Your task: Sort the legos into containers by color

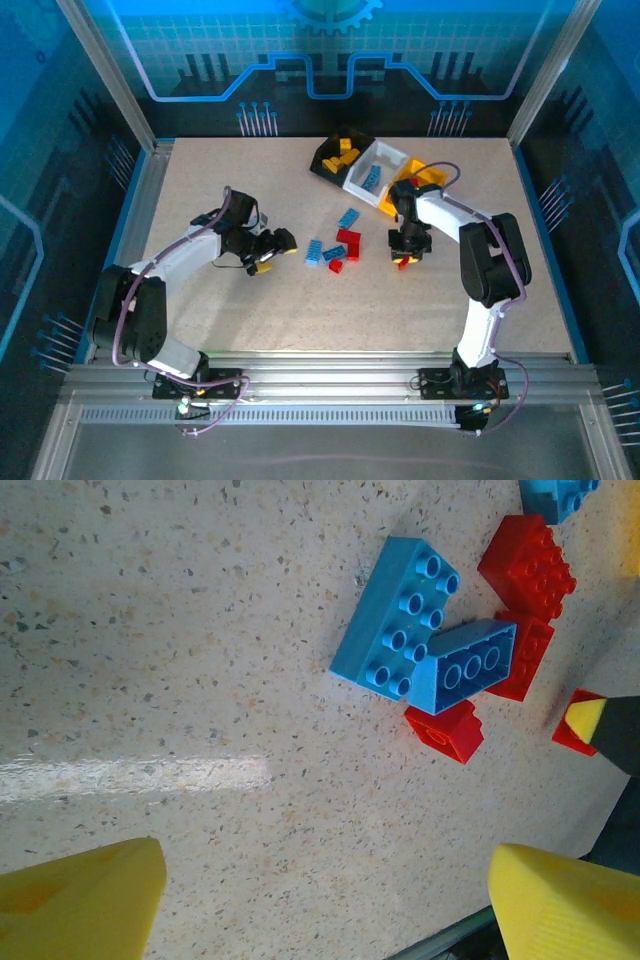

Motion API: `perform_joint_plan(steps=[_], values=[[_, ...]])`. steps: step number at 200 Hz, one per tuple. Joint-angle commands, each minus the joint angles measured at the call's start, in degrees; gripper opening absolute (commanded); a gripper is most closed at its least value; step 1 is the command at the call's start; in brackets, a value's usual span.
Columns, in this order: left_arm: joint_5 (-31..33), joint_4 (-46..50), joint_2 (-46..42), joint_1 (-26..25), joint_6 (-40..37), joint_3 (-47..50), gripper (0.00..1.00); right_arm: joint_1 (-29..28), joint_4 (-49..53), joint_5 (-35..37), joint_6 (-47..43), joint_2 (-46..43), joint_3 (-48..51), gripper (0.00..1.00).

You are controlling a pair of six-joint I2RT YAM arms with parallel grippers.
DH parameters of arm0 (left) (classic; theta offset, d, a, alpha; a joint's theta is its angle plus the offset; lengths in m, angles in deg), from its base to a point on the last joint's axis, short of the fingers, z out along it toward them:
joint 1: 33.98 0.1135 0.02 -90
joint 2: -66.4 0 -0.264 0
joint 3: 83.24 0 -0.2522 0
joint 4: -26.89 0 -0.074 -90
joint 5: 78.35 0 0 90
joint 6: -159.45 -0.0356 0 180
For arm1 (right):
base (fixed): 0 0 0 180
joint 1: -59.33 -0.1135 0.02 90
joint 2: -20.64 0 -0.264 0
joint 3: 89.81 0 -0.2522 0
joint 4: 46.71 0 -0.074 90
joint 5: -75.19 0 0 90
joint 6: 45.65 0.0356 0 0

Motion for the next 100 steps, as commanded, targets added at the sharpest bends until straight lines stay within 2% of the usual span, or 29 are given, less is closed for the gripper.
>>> perform_joint_plan(steps=[1,37,100], values=[[-0.4,-0.2,0.4,-0.5,0.7,-0.8,0.85,1.1,2.3,-2.8,0.4,-3.5,-5.9,0.25],[-0.7,0.1,0.6,-0.5,0.7,-1.2,0.85,3.8,3.7,-4.8,0.5,-0.8,-16.7,0.25],[0.2,2.9,-0.1,-0.5,-1.5,-1.7,0.86,9.3,6.7,-6.6,0.5,11.8,-35.3,0.25]])
